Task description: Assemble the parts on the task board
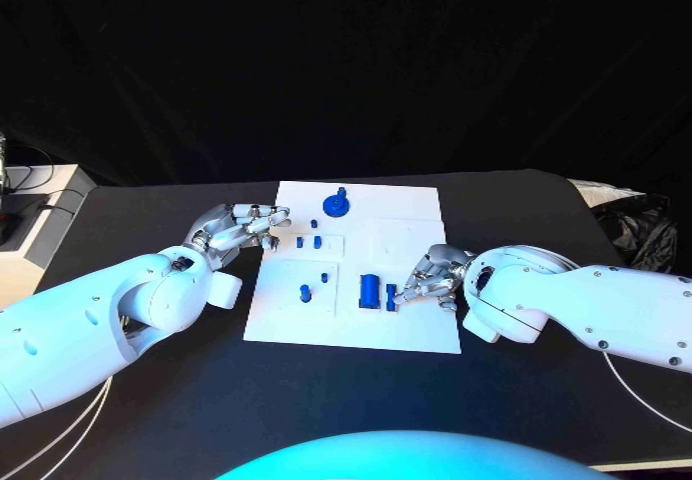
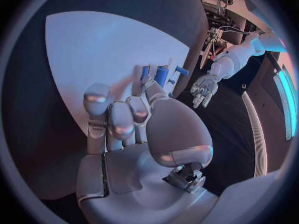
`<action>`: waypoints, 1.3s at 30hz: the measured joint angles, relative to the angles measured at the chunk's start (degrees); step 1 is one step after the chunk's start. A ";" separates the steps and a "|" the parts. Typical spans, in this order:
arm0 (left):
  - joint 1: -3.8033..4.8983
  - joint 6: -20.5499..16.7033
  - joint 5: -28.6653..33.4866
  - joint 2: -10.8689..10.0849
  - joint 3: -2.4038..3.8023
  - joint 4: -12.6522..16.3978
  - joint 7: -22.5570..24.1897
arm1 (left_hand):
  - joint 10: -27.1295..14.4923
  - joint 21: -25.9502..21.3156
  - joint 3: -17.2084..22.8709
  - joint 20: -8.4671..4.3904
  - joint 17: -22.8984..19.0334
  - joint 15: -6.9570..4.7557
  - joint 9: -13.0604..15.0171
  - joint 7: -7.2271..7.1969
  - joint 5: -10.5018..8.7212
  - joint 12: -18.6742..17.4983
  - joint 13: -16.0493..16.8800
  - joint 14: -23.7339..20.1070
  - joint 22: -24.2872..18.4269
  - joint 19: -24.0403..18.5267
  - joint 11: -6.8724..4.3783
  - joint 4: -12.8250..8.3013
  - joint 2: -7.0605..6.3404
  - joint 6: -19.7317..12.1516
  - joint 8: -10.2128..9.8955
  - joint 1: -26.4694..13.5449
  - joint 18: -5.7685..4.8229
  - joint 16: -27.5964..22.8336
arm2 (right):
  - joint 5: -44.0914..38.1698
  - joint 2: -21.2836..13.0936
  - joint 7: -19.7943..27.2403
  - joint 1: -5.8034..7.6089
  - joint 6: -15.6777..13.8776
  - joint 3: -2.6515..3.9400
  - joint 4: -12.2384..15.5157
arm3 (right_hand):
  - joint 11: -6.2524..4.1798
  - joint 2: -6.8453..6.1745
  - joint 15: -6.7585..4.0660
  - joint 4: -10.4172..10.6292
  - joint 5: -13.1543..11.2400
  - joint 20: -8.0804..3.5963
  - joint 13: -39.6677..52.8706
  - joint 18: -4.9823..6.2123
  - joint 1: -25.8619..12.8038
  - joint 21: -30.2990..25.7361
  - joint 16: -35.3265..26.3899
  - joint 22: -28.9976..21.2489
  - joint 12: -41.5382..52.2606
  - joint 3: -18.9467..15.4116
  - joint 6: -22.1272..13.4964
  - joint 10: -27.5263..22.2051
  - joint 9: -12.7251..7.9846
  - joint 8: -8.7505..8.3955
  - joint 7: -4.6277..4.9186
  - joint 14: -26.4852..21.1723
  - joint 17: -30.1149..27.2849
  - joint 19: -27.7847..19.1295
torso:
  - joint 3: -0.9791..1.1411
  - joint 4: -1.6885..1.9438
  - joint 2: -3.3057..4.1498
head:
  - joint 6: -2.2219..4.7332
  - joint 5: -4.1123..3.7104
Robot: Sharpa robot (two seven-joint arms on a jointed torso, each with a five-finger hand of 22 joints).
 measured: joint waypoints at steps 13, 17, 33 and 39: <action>0.00 -0.09 0.07 0.50 0.00 -0.77 0.25 | -0.44 -1.59 0.00 0.61 -0.82 0.29 0.00 0.00 0.00 0.00 0.00 -2.00 -0.36 -0.67 0.01 0.32 0.00 0.00 0.00 0.00 0.01 -1.56 | 11.28 -1.86 12.60 0.42 -5.09 0.20 -2.52 | 1.56 -1.13 0.64 1.08 1.11 0.25 -1.87 -0.01 0.25 -11.48 -3.95 -0.01 -5.43 -0.01 -2.22 -2.86 -2.44 -3.98 2.21 -0.64 -4.92 -0.01 | -0.02 -0.06 -0.09 | 0.62 -0.10; 0.00 -0.24 0.36 1.15 0.00 -1.80 0.79 | -0.75 -4.59 0.00 1.28 -3.07 0.77 0.00 0.00 0.00 0.00 0.00 -4.52 -2.65 -2.74 0.33 0.32 0.00 0.00 0.00 0.00 0.01 -5.65 | 18.93 -1.49 22.08 0.47 -6.68 0.21 -5.70 | 2.25 -1.33 1.35 0.52 2.00 1.36 -6.28 0.00 0.53 -25.33 -10.59 -1.90 -11.82 -0.34 -3.17 -5.88 -4.15 -6.61 2.96 -1.34 -11.88 -1.78 | -0.08 -0.13 -0.25 | 1.35 -0.17; 0.06 -2.69 3.26 6.70 0.12 -11.10 5.51 | -6.71 -21.97 -0.27 9.30 -21.34 8.33 -0.44 -1.18 0.00 -5.70 -0.27 -9.09 -36.31 -16.29 3.70 1.46 -0.92 -10.88 -0.72 -0.92 -3.03 -56.35 | 40.24 6.13 48.79 0.01 -11.84 0.77 -26.87 | 7.82 0.32 7.34 -3.13 2.88 7.86 -54.82 -2.69 4.70 -36.10 -47.73 -27.90 -49.48 2.97 -8.43 -9.07 -17.65 -11.27 7.65 -9.93 -31.81 -23.44 | -0.76 -1.37 -2.59 | 6.31 1.71; 0.26 -3.26 5.11 9.20 0.16 -15.56 7.33 | -18.71 -21.91 -1.48 14.73 -22.33 9.50 -0.81 -2.27 0.00 -6.33 -0.87 -25.91 -57.54 -20.70 3.09 -0.12 -0.99 -18.44 -1.25 -4.00 0.19 -57.81 | 44.04 8.86 53.65 -0.89 -11.71 1.25 -31.27 | 10.44 0.32 11.61 -2.25 2.52 11.98 -70.89 -3.57 4.70 -37.02 -65.63 -39.88 -55.31 5.37 -9.62 -10.87 -25.28 -11.40 8.84 -13.58 -43.59 -30.86 | -0.65 -1.96 -3.70 | 7.84 2.59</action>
